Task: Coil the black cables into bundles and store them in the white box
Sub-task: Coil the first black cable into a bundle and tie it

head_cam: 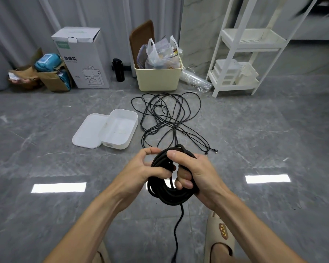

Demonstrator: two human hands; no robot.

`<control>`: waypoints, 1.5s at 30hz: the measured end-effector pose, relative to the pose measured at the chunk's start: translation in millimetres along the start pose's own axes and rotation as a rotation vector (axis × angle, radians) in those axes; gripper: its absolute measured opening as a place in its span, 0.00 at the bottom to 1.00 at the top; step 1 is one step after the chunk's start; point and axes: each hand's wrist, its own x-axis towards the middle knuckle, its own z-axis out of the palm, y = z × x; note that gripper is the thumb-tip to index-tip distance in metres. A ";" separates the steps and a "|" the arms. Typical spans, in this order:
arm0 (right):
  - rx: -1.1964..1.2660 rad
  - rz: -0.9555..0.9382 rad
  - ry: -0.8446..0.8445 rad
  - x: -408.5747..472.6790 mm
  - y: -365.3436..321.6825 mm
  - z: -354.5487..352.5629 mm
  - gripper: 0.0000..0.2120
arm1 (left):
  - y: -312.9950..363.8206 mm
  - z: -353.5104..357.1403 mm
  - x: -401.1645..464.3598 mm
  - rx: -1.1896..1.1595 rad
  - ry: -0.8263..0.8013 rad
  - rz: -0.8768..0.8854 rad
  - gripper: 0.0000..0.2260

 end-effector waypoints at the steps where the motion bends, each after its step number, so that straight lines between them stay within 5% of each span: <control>1: 0.005 -0.005 0.030 0.5 0.2 -0.6 0.10 | -0.9 -1.1 -0.4 0.012 -0.017 0.006 0.33; 4: 0.029 -0.024 0.141 2.9 0.9 -3.6 0.13 | -8.1 4.6 -3.5 0.176 0.196 0.246 0.23; 8: 0.047 -0.060 0.222 4.6 3.4 -3.8 0.16 | -26.6 24.6 -7.6 0.727 0.516 0.638 0.06; 17: 0.069 -0.080 0.260 5.3 6.0 -3.2 0.18 | -36.3 47.9 -7.9 1.145 0.553 0.585 0.10; 29: 0.028 -0.046 0.227 4.9 8.4 -3.3 0.22 | -36.1 53.2 -6.7 0.669 0.287 0.315 0.09; 40: 0.042 0.042 0.309 4.3 3.6 -2.6 0.25 | -13.0 42.6 -12.2 0.263 0.280 0.097 0.10; 45: -0.003 0.054 0.333 4.9 5.2 -1.4 0.26 | -6.1 31.2 -13.0 0.314 0.348 0.080 0.09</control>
